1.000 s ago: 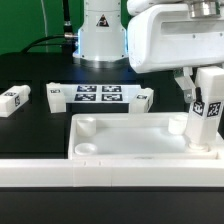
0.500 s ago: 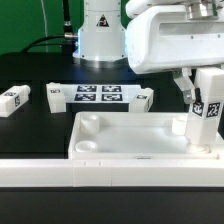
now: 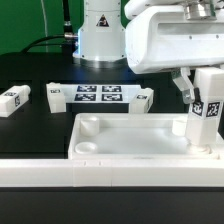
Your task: Assemble desk
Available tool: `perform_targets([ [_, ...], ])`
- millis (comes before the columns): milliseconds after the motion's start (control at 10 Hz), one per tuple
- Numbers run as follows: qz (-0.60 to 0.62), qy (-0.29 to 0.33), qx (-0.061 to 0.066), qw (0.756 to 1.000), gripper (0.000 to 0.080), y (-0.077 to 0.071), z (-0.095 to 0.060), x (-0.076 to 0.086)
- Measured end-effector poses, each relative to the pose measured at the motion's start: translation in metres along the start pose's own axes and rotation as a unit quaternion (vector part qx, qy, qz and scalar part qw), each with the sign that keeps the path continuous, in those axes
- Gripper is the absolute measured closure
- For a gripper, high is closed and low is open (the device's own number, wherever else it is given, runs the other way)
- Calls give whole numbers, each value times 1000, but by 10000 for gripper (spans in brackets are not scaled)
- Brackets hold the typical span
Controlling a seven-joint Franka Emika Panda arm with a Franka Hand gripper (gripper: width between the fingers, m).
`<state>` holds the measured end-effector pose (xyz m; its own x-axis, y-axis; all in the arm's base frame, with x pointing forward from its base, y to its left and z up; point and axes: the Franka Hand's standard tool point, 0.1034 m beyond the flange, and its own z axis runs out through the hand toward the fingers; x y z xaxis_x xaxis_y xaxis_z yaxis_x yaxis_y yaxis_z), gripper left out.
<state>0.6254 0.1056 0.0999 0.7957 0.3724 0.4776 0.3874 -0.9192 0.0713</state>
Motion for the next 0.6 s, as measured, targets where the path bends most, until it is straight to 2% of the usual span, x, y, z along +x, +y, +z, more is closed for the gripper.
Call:
perform_targets([
  [100, 0, 0, 0, 1000, 320, 0, 0, 0],
  [200, 0, 0, 0, 1000, 189, 0, 0, 0],
  [600, 0, 0, 0, 1000, 152, 0, 0, 0],
])
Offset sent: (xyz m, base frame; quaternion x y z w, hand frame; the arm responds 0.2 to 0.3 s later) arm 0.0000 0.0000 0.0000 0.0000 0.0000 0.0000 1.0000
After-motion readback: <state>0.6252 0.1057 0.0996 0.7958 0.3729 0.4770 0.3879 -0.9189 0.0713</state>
